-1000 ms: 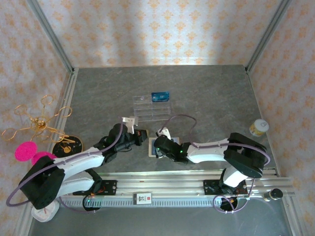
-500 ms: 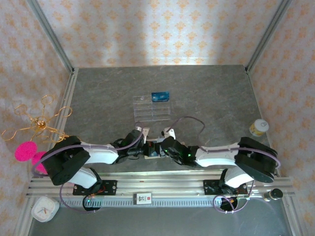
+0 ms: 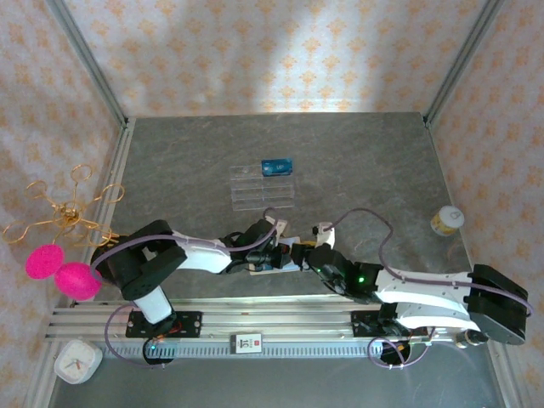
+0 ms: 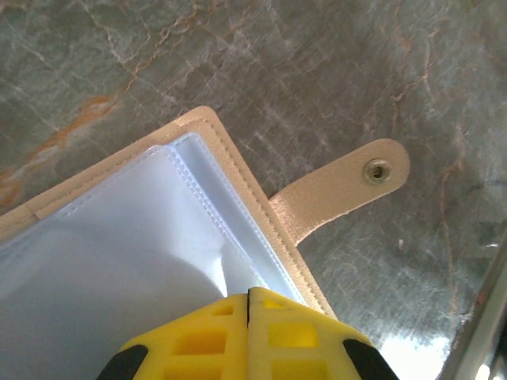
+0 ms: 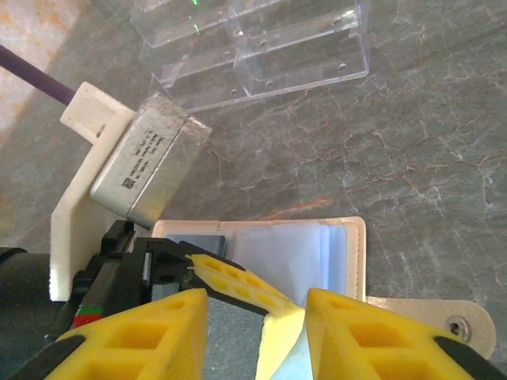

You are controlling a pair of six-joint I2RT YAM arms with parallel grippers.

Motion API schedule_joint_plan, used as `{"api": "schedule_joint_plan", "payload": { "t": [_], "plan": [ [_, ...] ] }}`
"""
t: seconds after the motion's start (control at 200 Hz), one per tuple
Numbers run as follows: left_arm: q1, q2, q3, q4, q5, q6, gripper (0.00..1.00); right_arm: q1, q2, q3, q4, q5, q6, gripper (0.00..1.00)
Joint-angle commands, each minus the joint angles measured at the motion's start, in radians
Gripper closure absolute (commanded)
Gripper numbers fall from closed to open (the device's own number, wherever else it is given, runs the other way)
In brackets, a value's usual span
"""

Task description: Take the credit cards out of the card holder

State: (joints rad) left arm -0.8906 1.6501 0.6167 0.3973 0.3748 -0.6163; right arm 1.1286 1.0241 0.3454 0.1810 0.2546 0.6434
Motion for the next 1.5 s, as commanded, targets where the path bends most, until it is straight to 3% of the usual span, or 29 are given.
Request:
{"api": "schedule_joint_plan", "payload": {
  "t": [0.0,0.12,0.23,0.31,0.511,0.736,1.076,1.497],
  "plan": [
    [-0.001,-0.129,-0.031,-0.039,-0.060,0.007,0.95,-0.009,-0.025,-0.003,0.003,0.011,0.016,0.64],
    [0.027,-0.307,-0.103,-0.074,-0.155,-0.014,0.93,-0.049,0.000,0.014,0.059,-0.117,-0.020,0.66],
    [0.106,-0.402,-0.187,-0.118,-0.171,-0.020,1.00,-0.107,0.092,0.058,0.111,-0.310,-0.028,0.68],
    [0.160,-0.418,-0.234,-0.118,-0.133,-0.016,1.00,-0.129,0.193,0.108,0.120,-0.426,-0.030,0.71],
    [0.165,-0.348,-0.274,-0.044,-0.126,0.002,1.00,-0.145,0.400,0.195,0.142,-0.559,0.002,0.73],
    [0.165,-0.286,-0.265,-0.048,-0.141,0.024,1.00,-0.183,0.495,0.248,0.104,-0.557,0.019,0.77],
    [0.107,-0.377,-0.252,-0.160,-0.179,0.052,1.00,-0.192,0.548,0.285,0.085,-0.555,0.015,0.79],
    [0.078,-0.398,-0.298,-0.171,-0.236,0.036,1.00,-0.192,0.554,0.268,0.062,-0.533,0.018,0.81]
  ]
}}
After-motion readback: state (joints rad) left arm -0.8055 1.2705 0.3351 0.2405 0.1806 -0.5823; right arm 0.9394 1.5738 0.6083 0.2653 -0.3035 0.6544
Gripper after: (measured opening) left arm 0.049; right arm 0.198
